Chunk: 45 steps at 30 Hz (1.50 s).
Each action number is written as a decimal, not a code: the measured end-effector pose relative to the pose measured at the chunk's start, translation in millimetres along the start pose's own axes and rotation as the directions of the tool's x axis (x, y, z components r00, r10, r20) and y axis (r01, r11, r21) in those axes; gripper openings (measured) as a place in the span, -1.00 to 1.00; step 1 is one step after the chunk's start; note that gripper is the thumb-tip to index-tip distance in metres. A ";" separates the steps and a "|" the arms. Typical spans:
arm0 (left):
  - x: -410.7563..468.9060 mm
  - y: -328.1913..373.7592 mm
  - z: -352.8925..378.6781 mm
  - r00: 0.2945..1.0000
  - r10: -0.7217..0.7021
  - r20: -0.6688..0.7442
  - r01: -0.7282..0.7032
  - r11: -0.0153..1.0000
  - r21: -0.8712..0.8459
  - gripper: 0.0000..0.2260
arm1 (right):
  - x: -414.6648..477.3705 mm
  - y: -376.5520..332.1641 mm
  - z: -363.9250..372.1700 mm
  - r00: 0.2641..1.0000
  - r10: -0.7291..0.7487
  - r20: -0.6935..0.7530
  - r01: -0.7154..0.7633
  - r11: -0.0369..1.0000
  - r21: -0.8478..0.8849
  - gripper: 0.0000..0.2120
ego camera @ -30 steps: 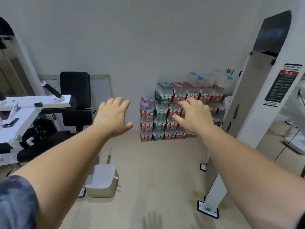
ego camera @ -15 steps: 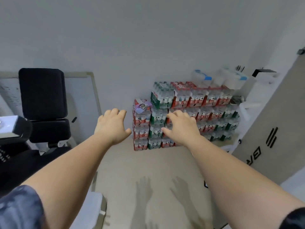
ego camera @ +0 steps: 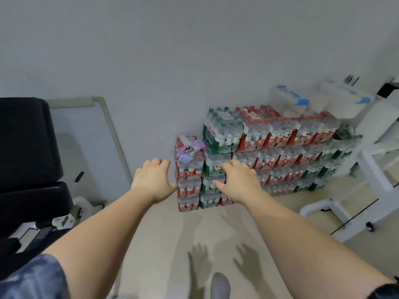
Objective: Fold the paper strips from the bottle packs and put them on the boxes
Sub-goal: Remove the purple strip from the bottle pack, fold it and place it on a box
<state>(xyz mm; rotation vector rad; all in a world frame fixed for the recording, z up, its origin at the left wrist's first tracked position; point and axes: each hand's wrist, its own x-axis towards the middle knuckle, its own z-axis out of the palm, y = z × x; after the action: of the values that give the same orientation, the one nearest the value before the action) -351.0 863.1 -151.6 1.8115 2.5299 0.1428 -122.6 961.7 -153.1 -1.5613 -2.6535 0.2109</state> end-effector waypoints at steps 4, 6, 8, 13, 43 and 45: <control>82.0 2.6 23.8 0.997 -0.060 0.052 0.060 0.998 -0.002 -0.40 | 89.0 24.3 16.1 0.998 -0.030 0.060 0.028 0.999 0.040 -0.40; 118.5 4.6 31.2 0.992 -0.098 0.083 0.099 0.995 -0.004 -0.40 | 127.5 36.7 22.6 0.991 -0.038 0.128 0.032 0.998 0.052 -0.40; 153.8 6.8 36.5 0.988 -0.127 0.086 0.128 0.992 -0.012 -0.41 | 163.8 47.3 28.1 0.985 -0.056 0.161 0.045 0.997 0.070 -0.40; 233.7 9.5 57.9 0.980 -0.156 0.121 0.167 0.983 -0.081 -0.44 | 250.6 59.5 43.7 0.977 -0.080 0.199 0.051 0.988 0.147 -0.41; 563.2 -68.2 264.5 0.705 0.003 0.709 0.306 0.900 -0.309 -0.46 | 582.6 31.7 227.1 0.697 -0.083 0.713 -0.084 0.977 0.196 -0.47; 565.6 -66.8 275.2 0.700 -0.016 0.714 0.324 0.898 -0.298 -0.46 | 586.4 31.1 231.6 0.676 -0.113 0.728 -0.039 0.981 0.188 -0.50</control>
<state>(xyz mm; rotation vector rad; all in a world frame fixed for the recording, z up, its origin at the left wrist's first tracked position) -576.2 1393.0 -413.6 1.1431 1.9136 -0.0287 -408.3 1468.0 -399.2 -1.5837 -3.0587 1.3259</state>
